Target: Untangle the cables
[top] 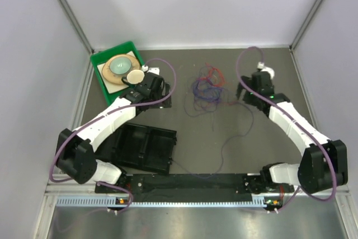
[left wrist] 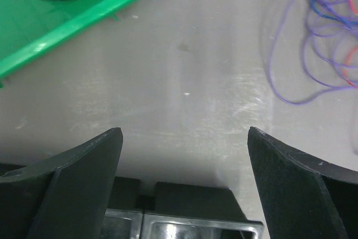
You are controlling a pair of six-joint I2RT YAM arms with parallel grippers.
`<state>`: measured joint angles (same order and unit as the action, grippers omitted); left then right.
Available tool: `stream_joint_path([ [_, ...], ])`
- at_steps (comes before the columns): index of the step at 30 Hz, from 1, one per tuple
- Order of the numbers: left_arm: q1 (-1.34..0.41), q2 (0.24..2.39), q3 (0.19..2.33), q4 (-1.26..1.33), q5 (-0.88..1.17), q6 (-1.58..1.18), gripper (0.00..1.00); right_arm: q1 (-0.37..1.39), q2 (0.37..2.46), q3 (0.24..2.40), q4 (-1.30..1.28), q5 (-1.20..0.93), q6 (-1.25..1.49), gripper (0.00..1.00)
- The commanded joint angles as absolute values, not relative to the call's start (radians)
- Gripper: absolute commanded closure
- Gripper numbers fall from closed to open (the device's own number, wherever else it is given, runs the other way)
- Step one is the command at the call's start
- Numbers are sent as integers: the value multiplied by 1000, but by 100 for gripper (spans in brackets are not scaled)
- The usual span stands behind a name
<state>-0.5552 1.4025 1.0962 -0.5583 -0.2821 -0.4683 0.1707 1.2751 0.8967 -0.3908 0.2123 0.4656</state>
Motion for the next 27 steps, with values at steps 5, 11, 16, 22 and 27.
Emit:
stream_joint_path([
  [5,-560,1485,1143,-453,-23,-517,1,448,1379,864,-247,79,600,11],
  [11,-560,1560,1193,-471,-5,-526,1,595,1569,922,-218,53,676,26],
  [16,-560,1546,1192,-472,-9,-526,2,643,1631,943,-251,104,684,83],
  [22,-558,1511,1186,-494,-60,-503,1,611,1368,864,-353,386,632,100],
  [27,-558,1509,1187,-485,-69,-503,1,405,1163,821,-354,385,531,100],
])
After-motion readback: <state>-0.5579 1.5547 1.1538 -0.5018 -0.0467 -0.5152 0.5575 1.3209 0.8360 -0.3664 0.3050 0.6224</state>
